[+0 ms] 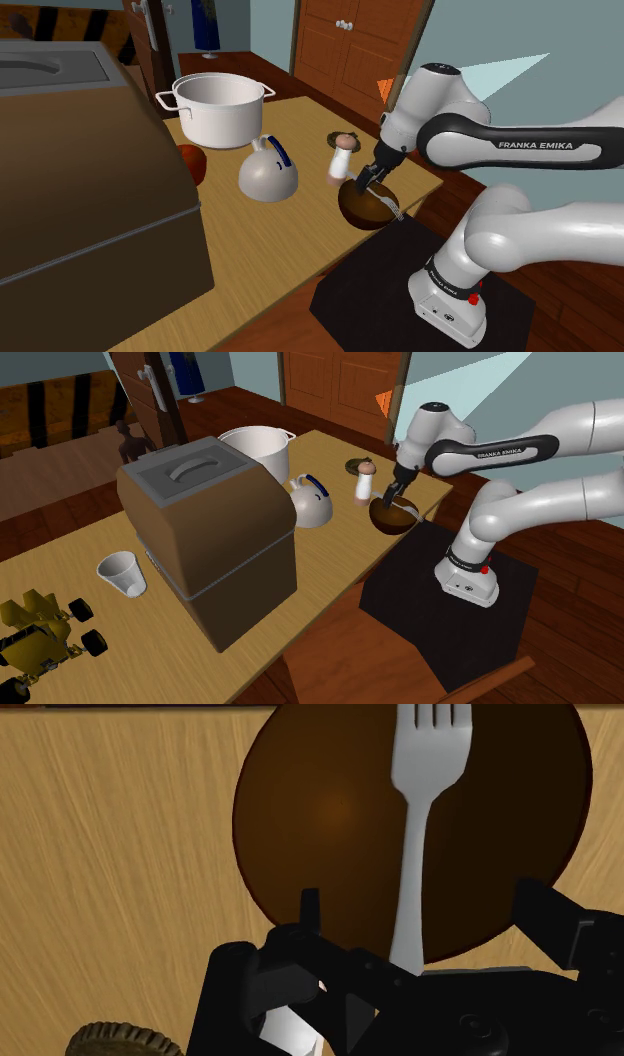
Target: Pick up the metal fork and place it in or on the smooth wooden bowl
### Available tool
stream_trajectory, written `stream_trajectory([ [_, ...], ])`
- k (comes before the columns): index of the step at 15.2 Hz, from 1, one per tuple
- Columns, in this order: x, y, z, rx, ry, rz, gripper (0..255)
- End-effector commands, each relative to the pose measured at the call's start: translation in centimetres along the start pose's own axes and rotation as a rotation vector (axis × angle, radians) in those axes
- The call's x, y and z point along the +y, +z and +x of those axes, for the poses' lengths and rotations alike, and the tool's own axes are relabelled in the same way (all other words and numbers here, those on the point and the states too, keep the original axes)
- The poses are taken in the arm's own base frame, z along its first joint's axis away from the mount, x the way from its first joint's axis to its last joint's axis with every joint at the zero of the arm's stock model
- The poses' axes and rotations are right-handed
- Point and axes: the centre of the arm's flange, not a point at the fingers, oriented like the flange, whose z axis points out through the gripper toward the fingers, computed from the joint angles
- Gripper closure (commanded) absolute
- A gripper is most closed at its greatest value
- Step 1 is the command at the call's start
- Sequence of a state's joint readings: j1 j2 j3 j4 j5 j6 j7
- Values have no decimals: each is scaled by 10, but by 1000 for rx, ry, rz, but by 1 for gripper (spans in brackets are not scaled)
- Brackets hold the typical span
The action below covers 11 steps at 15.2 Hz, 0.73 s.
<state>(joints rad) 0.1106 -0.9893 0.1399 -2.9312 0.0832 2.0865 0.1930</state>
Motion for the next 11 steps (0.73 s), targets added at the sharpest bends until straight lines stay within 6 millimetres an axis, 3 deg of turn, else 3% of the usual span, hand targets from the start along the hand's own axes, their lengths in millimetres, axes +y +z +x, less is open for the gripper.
stream_trajectory([
  [1,0,-20,0,-2,0,0,0],
  [3,0,-43,0,-2,0,0,0],
  [11,0,-43,0,-2,0,0,0],
])
